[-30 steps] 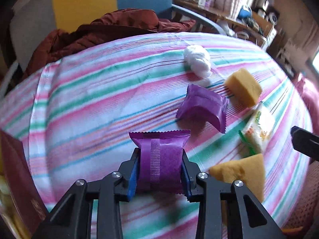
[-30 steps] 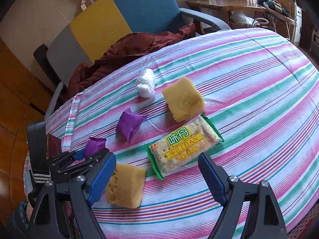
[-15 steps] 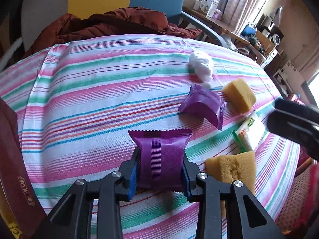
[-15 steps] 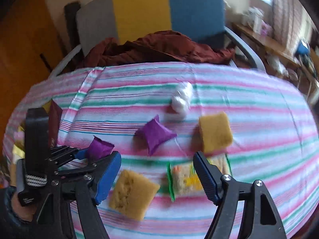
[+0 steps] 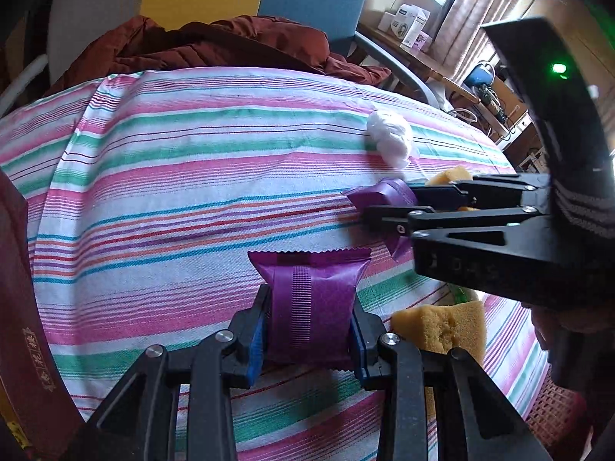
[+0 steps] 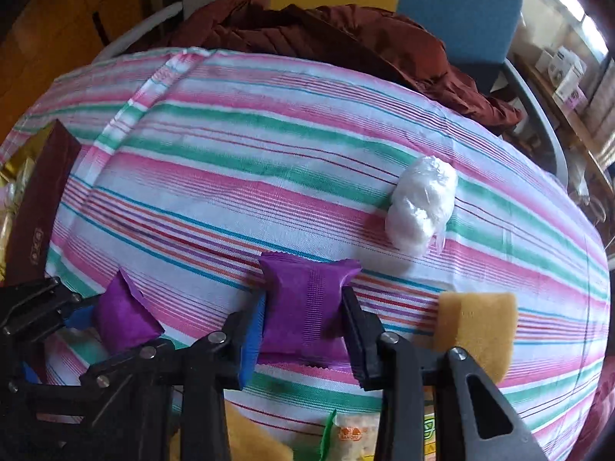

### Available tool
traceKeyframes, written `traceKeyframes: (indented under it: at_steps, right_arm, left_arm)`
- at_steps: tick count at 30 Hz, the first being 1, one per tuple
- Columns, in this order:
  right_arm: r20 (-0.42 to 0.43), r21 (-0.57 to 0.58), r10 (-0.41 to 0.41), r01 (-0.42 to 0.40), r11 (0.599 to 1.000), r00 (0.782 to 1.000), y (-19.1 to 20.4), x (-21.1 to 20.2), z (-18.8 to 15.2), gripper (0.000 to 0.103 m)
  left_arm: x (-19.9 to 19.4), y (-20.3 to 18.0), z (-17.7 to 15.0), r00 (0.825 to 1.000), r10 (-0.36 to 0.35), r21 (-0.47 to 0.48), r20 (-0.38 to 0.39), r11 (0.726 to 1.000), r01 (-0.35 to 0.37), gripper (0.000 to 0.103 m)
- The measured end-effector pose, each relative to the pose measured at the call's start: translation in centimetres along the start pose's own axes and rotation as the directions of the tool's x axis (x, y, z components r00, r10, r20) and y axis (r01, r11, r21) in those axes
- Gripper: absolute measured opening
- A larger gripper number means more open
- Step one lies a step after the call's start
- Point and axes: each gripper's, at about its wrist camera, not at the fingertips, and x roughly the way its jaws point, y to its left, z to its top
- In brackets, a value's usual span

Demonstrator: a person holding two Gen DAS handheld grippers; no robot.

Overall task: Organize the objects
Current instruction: 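Grasp a purple wrapped candy with left tool while right tool grasps another, then carry both purple candies into the gold tray and open both tools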

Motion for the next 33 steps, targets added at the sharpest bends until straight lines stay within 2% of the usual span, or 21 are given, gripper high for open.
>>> traceKeyframes:
  at_steps: [7, 13, 18, 26, 30, 33]
  right_arm:
    - [0.095, 0.061, 0.017, -0.023, 0.998, 0.995, -0.2, -4.7, -1.8, 0.037]
    - [0.172, 0.089, 0.043, -0.059, 0.994, 0.984, 1.6, -8.3, -3.2, 0.037]
    - [0.221, 0.095, 0.088, -0.111, 0.989, 0.971, 4.0, -10.2, -4.4, 0.037]
    - [0.263, 0.032, 0.202, -0.218, 0.975, 0.943, 10.3, -11.6, -4.9, 0.037]
    - [0.271, -0.017, 0.256, -0.261, 0.965, 0.928, 13.9, -12.0, -4.6, 0.037]
    - [0.271, -0.052, 0.288, -0.285, 0.957, 0.919, 16.6, -12.2, -4.2, 0.037]
  left_arm:
    - [-1.1, -0.1, -0.4, 1.000, 0.001, -0.007, 0.002, 1.000, -0.001, 0.035]
    - [-6.2, -1.2, -2.0, 0.997, -0.019, 0.039, 0.078, 0.999, 0.016, 0.035]
    - [-10.2, -0.4, -3.3, 0.990, -0.014, 0.028, 0.137, 1.000, 0.011, 0.035]
    - [-17.1, 4.3, -6.8, 0.974, 0.041, -0.060, 0.221, 0.998, -0.028, 0.035]
    - [-21.0, 7.2, -8.4, 0.957, 0.075, -0.124, 0.281, 0.991, -0.042, 0.035]
    - [-23.4, 9.7, -9.8, 0.938, 0.130, -0.184, 0.321, 0.980, -0.072, 0.035]
